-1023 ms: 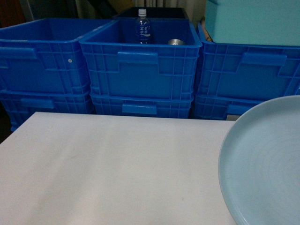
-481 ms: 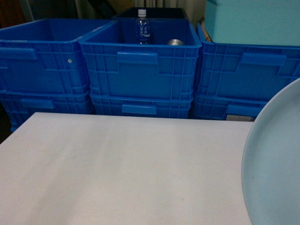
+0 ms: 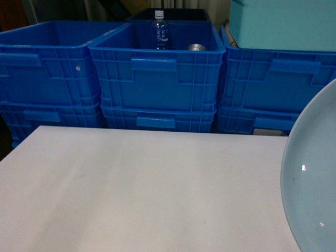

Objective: Place blue tray on left shelf second layer neatly

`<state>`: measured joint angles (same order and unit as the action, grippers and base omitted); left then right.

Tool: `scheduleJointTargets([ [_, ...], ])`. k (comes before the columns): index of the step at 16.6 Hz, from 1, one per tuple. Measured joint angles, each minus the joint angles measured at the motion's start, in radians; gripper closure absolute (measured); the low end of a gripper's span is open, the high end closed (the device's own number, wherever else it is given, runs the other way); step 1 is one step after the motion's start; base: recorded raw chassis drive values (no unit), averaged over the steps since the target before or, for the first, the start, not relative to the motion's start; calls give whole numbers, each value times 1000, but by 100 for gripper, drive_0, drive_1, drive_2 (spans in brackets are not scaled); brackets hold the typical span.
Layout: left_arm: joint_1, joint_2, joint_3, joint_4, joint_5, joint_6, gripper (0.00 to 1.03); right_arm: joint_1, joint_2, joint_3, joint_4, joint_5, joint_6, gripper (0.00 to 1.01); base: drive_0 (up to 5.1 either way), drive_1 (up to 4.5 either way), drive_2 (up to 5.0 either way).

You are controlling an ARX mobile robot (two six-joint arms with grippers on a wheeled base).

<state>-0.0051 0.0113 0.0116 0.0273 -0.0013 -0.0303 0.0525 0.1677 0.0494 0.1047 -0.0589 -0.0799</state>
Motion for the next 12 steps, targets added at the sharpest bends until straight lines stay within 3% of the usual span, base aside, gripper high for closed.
scheduleJointTargets([
  [12,0,0,0,0,0,0,5,0,0,0,-1,2,-4,99,-13,-13,-13],
])
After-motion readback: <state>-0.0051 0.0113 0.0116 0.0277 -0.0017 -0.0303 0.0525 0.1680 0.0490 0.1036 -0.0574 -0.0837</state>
